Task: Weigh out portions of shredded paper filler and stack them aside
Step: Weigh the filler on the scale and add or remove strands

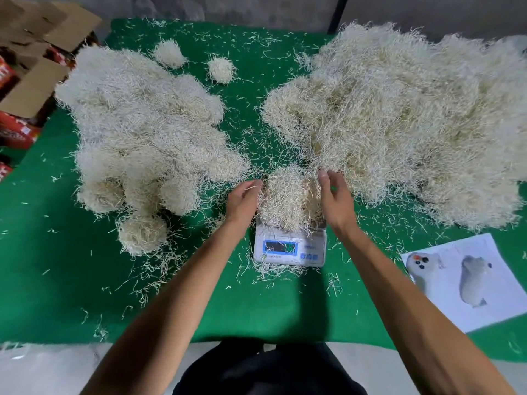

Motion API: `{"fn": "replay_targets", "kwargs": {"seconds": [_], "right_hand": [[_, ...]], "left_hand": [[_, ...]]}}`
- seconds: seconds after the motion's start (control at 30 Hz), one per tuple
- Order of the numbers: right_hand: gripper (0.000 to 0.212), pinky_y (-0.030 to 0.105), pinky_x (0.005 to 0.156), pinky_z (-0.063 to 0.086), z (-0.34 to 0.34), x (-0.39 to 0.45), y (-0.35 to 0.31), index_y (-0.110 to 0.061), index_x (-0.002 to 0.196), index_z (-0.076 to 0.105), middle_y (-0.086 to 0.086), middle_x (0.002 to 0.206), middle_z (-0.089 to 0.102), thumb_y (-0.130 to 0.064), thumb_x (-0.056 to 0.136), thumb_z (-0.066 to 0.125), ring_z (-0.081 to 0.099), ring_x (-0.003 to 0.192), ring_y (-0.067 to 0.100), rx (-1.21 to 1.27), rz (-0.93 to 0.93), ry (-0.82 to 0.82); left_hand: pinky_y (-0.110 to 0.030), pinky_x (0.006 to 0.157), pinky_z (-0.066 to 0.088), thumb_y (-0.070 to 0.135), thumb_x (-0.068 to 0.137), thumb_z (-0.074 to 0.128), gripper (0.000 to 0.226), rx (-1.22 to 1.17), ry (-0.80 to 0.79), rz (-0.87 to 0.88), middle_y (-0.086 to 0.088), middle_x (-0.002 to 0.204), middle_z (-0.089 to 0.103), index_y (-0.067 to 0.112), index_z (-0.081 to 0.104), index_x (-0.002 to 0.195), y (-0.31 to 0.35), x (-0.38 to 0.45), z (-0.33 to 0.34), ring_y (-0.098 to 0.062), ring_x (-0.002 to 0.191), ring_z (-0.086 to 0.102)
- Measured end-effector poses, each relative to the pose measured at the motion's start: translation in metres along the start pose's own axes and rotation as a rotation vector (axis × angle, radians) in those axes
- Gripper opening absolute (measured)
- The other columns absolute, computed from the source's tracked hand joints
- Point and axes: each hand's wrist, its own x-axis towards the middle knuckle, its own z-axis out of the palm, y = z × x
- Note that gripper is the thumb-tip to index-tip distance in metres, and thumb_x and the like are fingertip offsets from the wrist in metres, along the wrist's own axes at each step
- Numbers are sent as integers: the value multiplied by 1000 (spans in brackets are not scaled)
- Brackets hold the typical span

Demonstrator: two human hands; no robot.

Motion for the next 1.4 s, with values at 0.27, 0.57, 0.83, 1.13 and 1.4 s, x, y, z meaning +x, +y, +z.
{"fn": "replay_targets", "kwargs": {"seconds": [0.27, 0.57, 0.83, 1.13, 1.4], "right_hand": [[86, 54, 121, 27, 4, -13, 8, -34, 163, 19, -5, 169, 23, -82, 94, 36, 28, 153, 21, -22, -34, -129], [90, 58, 117, 38, -2, -15, 16, -30, 160, 27, 2, 165, 32, -85, 90, 40, 40, 146, 25, 34, 10, -68], [75, 39, 108, 41, 13, -14, 13, -19, 159, 29, 8, 157, 44, -67, 102, 35, 50, 131, 17, 131, 93, -65], [31, 45, 54, 42, 35, 8, -47, -6, 111, 61, 26, 69, 50, -25, 111, 36, 48, 57, 34, 430, 162, -272], [28, 31, 64, 52, -5, 91, -83, -9, 86, 48, 3, 73, 48, -18, 110, 39, 46, 64, 16, 425, 196, -133]], "left_hand": [[-18, 87, 34, 36, 101, 58, 21, 0, -50, 8, 25, 117, 57, 35, 66, 121, -8, -5, -1, 13, 99, 48], [-36, 109, 37, 35, 100, 59, 36, -46, 47, 36, 6, 145, 51, 30, 59, 136, -3, -11, 0, -13, 127, 50], [-53, 111, 39, 70, 91, 53, 72, 80, -32, -79, -2, 157, 36, 33, 35, 150, 1, -2, 12, -24, 134, 45], [-61, 117, 17, 94, 44, 72, 135, -42, -242, -268, 9, 168, 7, 48, 13, 156, 69, 24, 32, -25, 154, 13], [-64, 118, 18, 86, 40, 81, 140, 160, -237, -101, 4, 167, 15, 44, 15, 155, 125, 65, 8, -33, 151, 18]]}}
